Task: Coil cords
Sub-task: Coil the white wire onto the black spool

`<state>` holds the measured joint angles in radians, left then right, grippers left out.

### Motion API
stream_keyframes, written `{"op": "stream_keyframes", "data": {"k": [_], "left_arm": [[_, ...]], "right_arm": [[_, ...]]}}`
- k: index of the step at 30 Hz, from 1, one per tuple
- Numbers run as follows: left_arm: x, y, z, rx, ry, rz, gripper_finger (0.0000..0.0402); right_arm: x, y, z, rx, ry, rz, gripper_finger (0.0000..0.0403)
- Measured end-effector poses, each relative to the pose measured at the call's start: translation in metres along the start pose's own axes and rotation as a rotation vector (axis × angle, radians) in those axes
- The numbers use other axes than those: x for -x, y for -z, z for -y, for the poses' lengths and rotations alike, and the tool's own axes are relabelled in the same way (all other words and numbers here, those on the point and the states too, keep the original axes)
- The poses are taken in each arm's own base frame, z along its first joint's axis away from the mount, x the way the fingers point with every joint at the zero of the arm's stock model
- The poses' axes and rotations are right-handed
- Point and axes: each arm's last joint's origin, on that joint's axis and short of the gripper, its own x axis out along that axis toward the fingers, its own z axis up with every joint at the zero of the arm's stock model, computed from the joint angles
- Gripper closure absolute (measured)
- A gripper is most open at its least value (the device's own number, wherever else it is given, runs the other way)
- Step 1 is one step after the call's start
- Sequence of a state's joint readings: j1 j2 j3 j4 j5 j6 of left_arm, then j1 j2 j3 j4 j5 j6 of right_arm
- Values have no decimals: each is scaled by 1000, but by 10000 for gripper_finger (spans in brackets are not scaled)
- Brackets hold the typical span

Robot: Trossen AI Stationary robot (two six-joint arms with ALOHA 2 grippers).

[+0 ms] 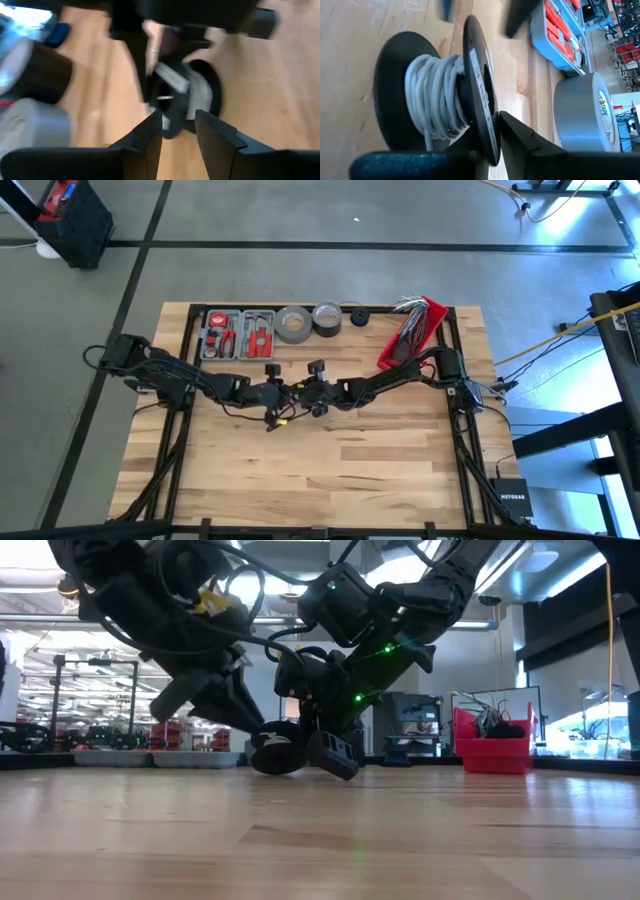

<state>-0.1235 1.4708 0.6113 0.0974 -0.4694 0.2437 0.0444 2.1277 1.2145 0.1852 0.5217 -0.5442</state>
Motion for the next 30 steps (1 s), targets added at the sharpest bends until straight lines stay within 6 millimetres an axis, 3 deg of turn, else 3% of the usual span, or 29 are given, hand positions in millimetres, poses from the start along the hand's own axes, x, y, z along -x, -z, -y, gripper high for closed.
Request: {"op": "stream_keyframes", "data": {"k": [9,17,24,27,30], "left_arm": [[-10,3,-10,7,-11,-7,293],[-12,4,-15,-8,-8,-6,393],[-12,4,-15,-19,-10,-1,398],[-12,3,-16,-29,-12,-15,399],[-4,-6,-22,-31,-22,-23,399]], "right_arm": [[0,0,0,-1,-15,11,361],[0,-1,0,-2,-14,12,361],[0,-2,-2,-138,-71,41,361],[2,-2,2,-158,5,5,353],[18,-8,10,-150,92,-29,330]]}}
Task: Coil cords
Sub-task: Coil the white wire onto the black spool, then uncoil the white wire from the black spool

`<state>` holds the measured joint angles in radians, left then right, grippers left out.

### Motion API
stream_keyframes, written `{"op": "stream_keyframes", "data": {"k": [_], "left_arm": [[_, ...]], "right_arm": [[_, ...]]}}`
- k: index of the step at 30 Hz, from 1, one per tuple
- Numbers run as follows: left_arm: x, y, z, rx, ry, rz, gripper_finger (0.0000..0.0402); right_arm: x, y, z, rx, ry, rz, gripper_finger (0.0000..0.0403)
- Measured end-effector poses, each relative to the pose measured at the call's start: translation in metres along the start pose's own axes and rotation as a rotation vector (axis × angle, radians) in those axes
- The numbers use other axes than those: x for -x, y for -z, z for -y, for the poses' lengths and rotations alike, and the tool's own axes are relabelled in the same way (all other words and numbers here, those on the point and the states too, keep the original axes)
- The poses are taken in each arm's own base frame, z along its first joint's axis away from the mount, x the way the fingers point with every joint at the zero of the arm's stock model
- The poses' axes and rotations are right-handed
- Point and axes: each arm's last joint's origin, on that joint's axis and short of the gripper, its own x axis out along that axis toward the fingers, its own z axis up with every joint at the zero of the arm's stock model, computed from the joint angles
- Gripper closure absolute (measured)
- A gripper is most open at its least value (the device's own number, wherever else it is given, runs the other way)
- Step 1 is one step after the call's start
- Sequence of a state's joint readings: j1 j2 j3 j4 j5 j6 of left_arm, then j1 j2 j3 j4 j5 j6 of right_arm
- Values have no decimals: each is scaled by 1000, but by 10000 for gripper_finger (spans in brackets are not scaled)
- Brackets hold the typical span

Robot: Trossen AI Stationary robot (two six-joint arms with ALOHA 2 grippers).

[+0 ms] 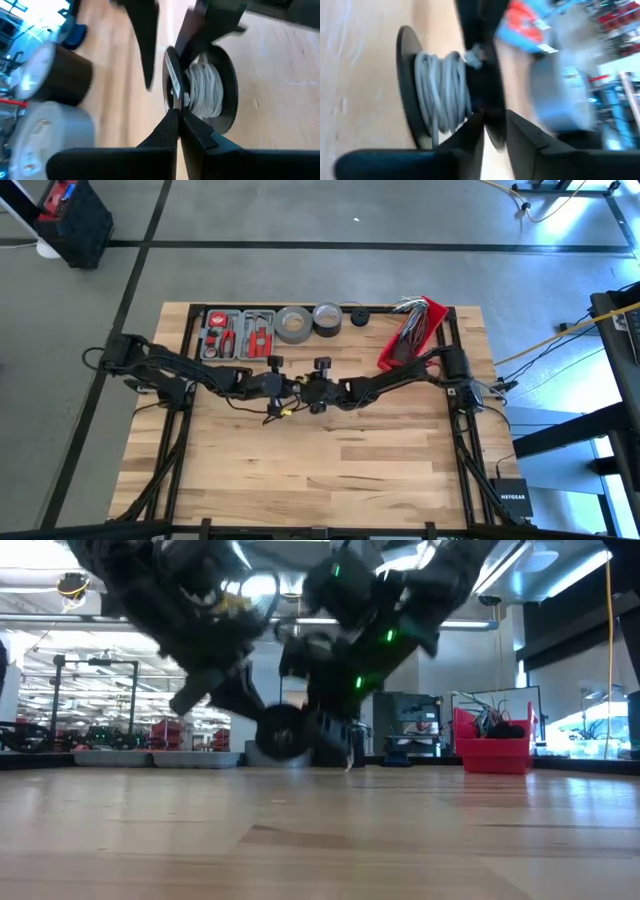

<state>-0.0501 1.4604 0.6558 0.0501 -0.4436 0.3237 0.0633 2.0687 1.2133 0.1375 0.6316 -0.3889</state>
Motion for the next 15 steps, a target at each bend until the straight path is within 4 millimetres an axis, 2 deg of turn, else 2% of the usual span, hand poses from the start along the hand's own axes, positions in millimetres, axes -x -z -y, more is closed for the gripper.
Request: {"op": "stream_keyframes", "data": {"k": [5,8,11,15], "left_arm": [[35,-16,-17,-1,-17,25,400],[66,-25,-31,43,-44,143,400],[97,-29,-47,100,-79,263,401],[130,-30,-65,194,-129,416,401]], "right_arm": [[43,-16,17,38,38,-13,278],[74,-22,26,85,54,-32,255],[105,-28,36,109,67,-20,244],[134,-38,55,88,92,64,243]]}}
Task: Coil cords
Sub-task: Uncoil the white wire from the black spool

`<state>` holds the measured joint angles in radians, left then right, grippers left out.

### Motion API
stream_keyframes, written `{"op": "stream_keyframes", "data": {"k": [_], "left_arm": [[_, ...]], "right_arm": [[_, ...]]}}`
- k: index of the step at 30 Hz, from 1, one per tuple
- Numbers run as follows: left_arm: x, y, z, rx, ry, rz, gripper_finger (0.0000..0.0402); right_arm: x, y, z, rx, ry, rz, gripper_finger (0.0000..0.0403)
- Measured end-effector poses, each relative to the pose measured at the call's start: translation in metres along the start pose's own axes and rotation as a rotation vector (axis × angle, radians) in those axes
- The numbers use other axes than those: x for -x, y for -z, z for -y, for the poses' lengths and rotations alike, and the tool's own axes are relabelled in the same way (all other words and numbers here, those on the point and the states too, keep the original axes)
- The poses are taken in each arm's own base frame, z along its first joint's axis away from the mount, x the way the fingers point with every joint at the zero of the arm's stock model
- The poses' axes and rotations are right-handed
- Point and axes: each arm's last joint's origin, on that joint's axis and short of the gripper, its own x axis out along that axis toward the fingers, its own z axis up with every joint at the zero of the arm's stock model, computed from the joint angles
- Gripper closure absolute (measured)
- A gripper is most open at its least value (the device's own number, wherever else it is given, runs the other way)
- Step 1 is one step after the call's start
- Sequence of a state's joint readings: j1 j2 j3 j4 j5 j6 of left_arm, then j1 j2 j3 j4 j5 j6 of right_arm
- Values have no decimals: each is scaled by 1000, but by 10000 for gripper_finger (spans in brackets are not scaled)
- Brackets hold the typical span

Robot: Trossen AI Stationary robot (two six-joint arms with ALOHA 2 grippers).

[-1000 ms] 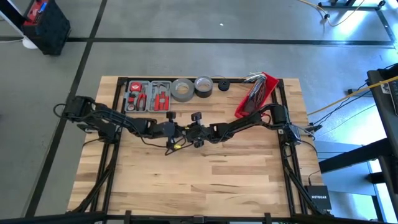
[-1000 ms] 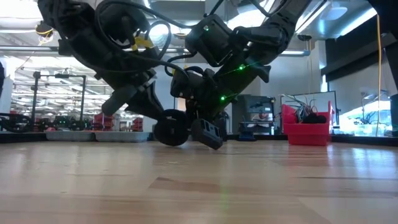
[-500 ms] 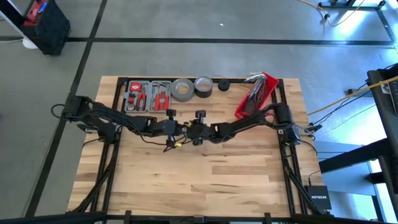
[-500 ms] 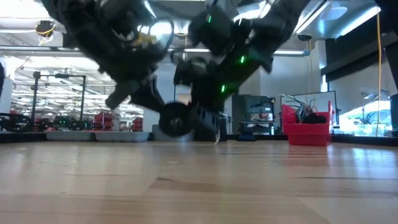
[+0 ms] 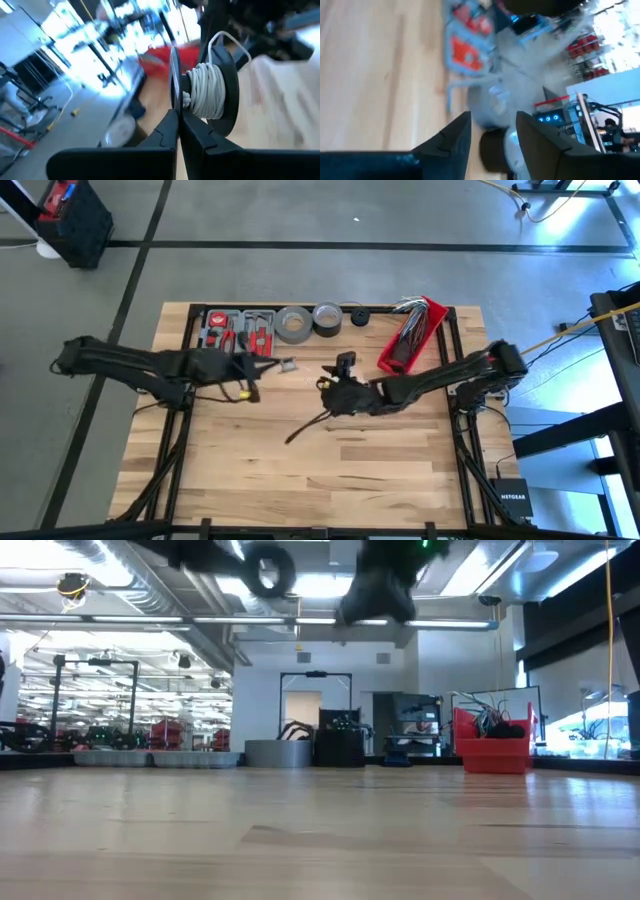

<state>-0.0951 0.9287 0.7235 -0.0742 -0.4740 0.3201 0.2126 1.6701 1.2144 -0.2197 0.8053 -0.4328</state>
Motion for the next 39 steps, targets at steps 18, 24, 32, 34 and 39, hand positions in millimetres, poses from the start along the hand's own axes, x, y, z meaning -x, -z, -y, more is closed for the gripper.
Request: {"op": "stream_keyframes", "data": {"k": [18,24,32,34,39], "left_arm": [[21,8,12,-62,61,-89,401],[19,7,15,-69,65,-83,400],[15,8,18,-83,69,-97,400],[14,8,18,-84,68,-97,400],[14,8,18,-81,68,-95,400]], "right_arm": [[12,-21,30,-281,-234,341,242],[4,-27,23,-332,-238,398,242],[-5,-26,22,-354,-242,391,242],[-5,-26,22,-358,-241,394,243],[-12,-22,26,-398,-273,381,249]]}}
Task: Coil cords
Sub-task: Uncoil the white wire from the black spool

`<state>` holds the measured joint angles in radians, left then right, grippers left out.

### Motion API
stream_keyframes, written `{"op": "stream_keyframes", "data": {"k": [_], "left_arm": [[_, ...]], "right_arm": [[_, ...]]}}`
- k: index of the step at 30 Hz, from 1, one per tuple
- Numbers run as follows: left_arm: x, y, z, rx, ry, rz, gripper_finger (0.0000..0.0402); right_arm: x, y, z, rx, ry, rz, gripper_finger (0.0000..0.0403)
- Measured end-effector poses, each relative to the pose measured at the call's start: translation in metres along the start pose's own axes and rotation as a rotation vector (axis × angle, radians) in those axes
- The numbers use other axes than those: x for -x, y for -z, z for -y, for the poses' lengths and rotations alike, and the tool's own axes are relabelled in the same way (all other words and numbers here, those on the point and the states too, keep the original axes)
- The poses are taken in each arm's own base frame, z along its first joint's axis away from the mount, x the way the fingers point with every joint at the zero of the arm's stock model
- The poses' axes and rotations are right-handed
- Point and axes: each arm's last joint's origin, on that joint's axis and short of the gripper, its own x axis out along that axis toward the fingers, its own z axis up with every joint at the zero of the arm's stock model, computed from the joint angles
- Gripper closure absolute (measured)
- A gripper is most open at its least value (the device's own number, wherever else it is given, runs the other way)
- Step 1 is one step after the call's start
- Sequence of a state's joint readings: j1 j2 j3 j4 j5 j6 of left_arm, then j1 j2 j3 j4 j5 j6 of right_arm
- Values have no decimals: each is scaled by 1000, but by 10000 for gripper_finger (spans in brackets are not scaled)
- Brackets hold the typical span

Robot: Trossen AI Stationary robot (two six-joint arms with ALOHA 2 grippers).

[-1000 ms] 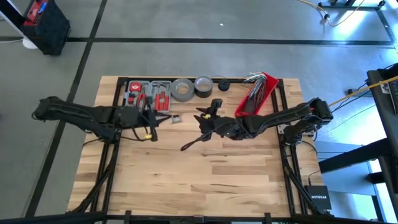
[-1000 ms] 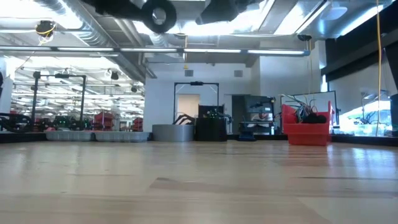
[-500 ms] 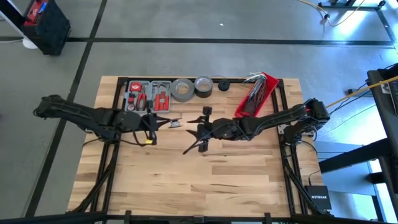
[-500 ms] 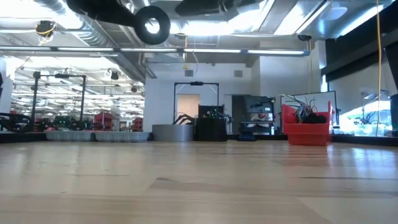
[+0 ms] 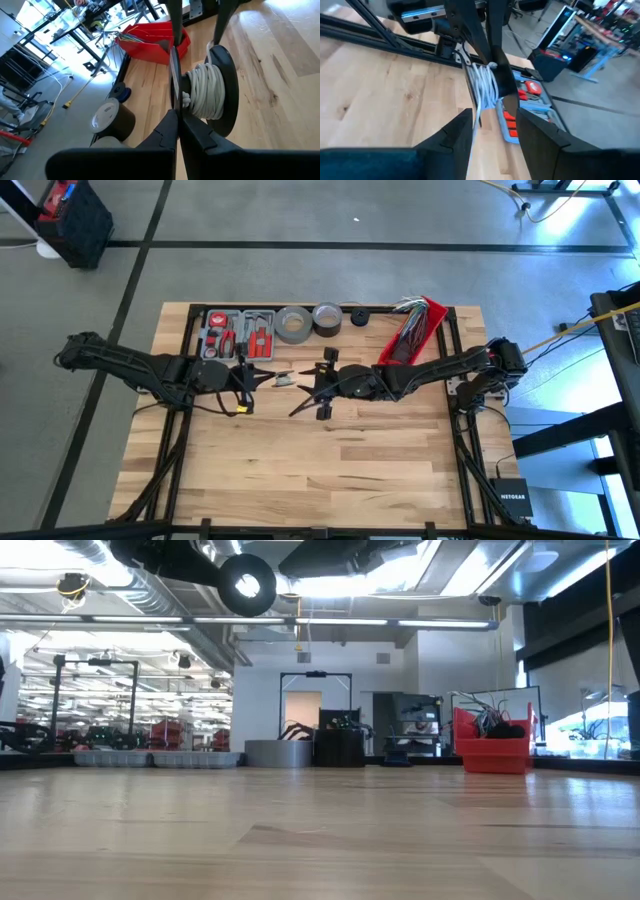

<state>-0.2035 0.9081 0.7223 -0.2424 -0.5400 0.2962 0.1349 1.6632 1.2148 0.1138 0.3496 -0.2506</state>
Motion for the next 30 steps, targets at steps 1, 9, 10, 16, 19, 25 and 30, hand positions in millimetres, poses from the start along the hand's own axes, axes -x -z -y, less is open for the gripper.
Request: {"op": "stream_keyframes", "data": {"k": [1,9,10,16,19,25,30], "left_arm": [[0,0,0,1,0,0,400],[0,0,0,0,0,-1,400],[0,0,0,0,0,-1,400],[0,0,0,4,0,-1,400],[0,0,0,2,0,-1,400],[0,0,0,6,-1,-2,400],[-2,-2,-1,33,-1,12,400]], "right_arm": [[-1,1,-1,-8,-16,2,253],[-2,3,-1,12,-29,-8,314],[-3,3,-1,14,-31,-13,322],[-6,7,-3,24,-20,-24,356],[-6,7,-2,43,-16,-26,371],[-4,3,-4,117,48,-18,392],[4,-15,-18,144,-27,153,398]]}}
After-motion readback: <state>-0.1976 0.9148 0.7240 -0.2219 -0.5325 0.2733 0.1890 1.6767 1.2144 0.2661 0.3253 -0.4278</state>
